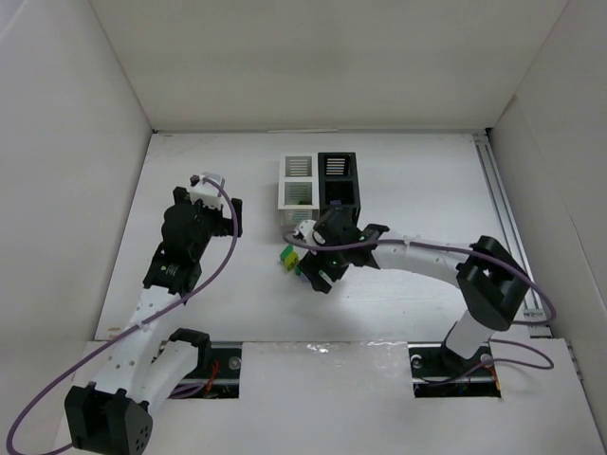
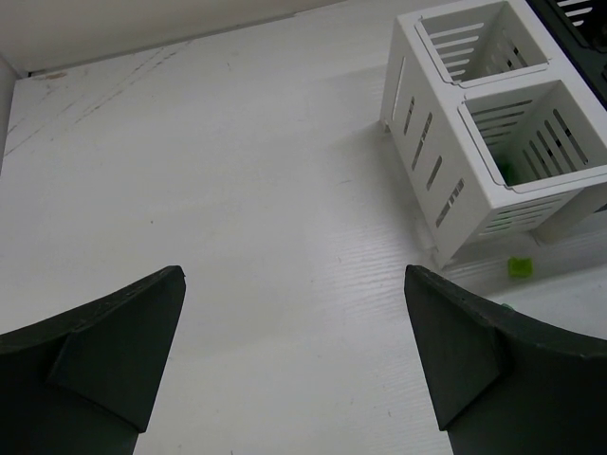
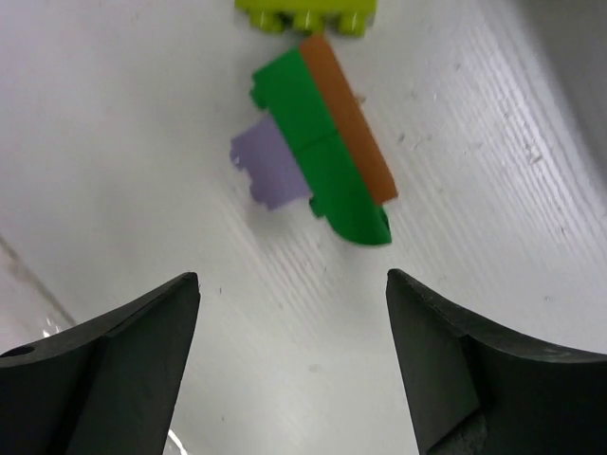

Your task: Sort the legos into containers by color

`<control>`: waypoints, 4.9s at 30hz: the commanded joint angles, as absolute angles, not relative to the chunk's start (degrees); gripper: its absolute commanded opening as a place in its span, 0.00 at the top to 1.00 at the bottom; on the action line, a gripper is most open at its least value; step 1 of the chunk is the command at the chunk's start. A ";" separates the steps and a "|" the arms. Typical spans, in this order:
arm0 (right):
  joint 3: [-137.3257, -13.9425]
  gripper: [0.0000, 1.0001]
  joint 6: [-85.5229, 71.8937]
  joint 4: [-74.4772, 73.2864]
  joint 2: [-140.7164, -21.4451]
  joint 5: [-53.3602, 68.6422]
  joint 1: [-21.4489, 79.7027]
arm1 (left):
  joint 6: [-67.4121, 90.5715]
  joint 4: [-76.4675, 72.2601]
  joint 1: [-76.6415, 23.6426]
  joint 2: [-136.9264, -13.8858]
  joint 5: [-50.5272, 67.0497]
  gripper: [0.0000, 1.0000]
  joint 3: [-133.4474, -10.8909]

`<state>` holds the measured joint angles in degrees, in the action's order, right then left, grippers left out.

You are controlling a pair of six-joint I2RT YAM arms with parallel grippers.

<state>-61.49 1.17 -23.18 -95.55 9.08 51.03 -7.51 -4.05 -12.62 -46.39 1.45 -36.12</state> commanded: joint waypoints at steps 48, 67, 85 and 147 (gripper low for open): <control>-80.41 0.24 45.09 -38.93 -111.79 23.29 47.46 | -10.55 -8.53 -11.25 -43.15 2.29 0.00 -32.96; -85.08 0.99 45.09 -40.61 -114.53 23.29 49.04 | -10.46 -9.05 -10.02 -43.68 6.84 0.00 -32.96; -68.81 1.00 10.92 -5.20 -71.98 8.99 41.57 | -3.70 -2.72 -8.00 -48.85 33.40 0.00 -50.87; -74.97 1.00 -5.10 13.36 -88.42 -15.56 42.19 | 31.20 -26.02 -14.77 -105.21 77.34 0.49 -90.88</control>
<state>-71.35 -4.38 9.47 -88.33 -16.03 42.65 29.17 -19.05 -14.98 -108.27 73.65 -90.39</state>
